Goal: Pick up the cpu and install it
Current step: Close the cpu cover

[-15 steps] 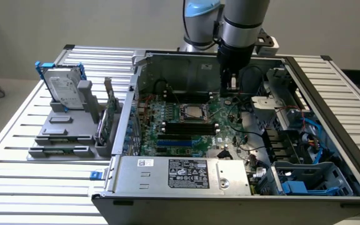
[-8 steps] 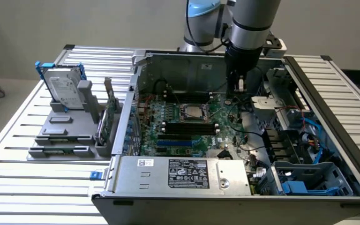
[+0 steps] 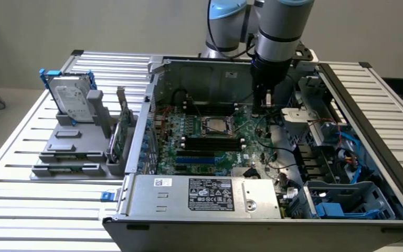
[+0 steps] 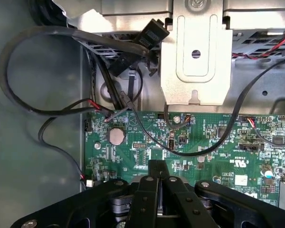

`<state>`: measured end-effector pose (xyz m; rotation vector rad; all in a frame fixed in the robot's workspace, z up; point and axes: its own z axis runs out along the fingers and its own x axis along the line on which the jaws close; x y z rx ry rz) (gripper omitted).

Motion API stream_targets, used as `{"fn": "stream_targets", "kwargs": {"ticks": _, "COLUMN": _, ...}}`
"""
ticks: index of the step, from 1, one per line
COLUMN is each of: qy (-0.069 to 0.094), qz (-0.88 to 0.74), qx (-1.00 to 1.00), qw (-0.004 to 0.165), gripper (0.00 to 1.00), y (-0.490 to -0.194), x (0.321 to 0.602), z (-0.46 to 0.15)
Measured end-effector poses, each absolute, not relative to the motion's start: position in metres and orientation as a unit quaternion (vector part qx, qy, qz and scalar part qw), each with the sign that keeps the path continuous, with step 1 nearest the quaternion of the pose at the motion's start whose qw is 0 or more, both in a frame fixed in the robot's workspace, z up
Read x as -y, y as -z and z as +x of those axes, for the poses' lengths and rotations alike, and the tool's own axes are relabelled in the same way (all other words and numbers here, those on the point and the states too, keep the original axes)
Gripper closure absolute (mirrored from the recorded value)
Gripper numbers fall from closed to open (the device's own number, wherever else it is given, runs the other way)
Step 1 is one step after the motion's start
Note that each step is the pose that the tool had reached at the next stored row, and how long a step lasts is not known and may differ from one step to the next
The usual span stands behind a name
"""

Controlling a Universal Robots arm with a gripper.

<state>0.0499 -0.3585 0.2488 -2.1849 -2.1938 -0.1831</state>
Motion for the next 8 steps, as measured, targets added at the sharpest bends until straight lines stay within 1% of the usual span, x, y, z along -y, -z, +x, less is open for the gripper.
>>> {"fn": "stream_targets", "kwargs": {"ticks": 5, "qy": 0.058, "qz": -0.704, "qx": 0.707, "qw": 0.021, "gripper": 0.89, "y": -0.2412, "x": 0.3586, "z": 0.05}}
{"fn": "stream_targets", "kwargs": {"ticks": 8, "qy": 0.047, "qz": -0.705, "qx": 0.707, "qw": 0.035, "gripper": 0.89, "y": -0.2412, "x": 0.3585, "z": 0.0499}}
